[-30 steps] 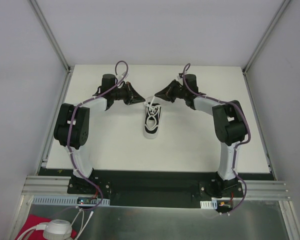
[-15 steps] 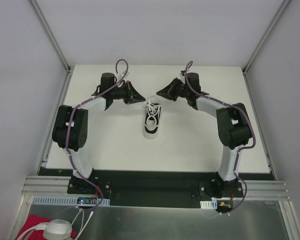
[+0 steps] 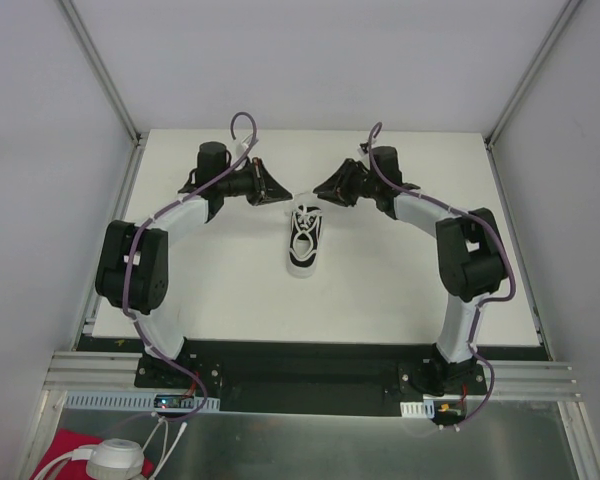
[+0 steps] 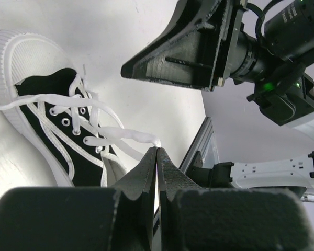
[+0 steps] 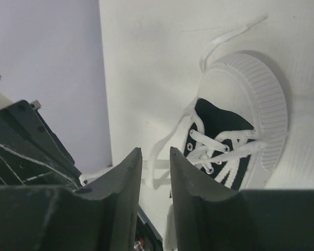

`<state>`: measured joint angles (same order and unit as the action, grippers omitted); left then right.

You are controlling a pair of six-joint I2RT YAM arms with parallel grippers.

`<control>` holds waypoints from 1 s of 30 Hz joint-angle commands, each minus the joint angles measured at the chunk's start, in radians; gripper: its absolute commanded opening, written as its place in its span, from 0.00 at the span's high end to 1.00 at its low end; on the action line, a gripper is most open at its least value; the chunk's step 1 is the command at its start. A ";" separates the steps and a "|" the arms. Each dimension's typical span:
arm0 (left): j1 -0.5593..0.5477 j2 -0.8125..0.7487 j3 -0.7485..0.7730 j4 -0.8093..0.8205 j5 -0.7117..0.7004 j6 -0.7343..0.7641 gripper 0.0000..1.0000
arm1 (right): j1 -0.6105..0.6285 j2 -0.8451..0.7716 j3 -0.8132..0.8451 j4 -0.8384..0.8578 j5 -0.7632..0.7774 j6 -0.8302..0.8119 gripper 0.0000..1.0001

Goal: Tie the shoes
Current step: Cross the shoelace with the shoelace.

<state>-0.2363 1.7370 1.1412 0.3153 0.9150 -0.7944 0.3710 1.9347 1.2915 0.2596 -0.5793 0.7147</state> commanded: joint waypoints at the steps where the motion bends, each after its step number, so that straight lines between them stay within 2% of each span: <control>1: -0.005 0.021 0.006 -0.022 -0.002 0.059 1.00 | 0.019 -0.086 0.014 -0.155 0.030 -0.189 0.66; 5: 0.000 0.013 0.014 -0.059 -0.024 0.090 1.00 | 0.048 -0.129 0.029 -0.353 0.117 -0.365 0.63; 9: 0.005 0.001 0.020 -0.077 -0.038 0.104 1.00 | 0.082 -0.146 0.040 -0.437 0.183 -0.477 0.63; 13: 0.009 -0.011 0.025 -0.091 -0.045 0.112 1.00 | 0.094 -0.140 0.058 -0.444 0.180 -0.483 0.63; 21: 0.011 -0.063 0.012 -0.148 -0.100 0.144 1.00 | 0.120 -0.036 0.239 -0.551 0.202 -0.518 0.60; 25: 0.012 -0.111 0.020 -0.205 -0.171 0.201 1.00 | 0.123 -0.026 0.253 -0.551 0.185 -0.514 0.59; 30: 0.011 -0.108 0.061 -0.255 -0.180 0.238 1.00 | 0.126 -0.042 0.246 -0.534 0.174 -0.502 0.54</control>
<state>-0.2340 1.6657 1.1446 0.1089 0.7666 -0.6243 0.4889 1.8996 1.5112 -0.2642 -0.3992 0.2207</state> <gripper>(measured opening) 0.003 0.451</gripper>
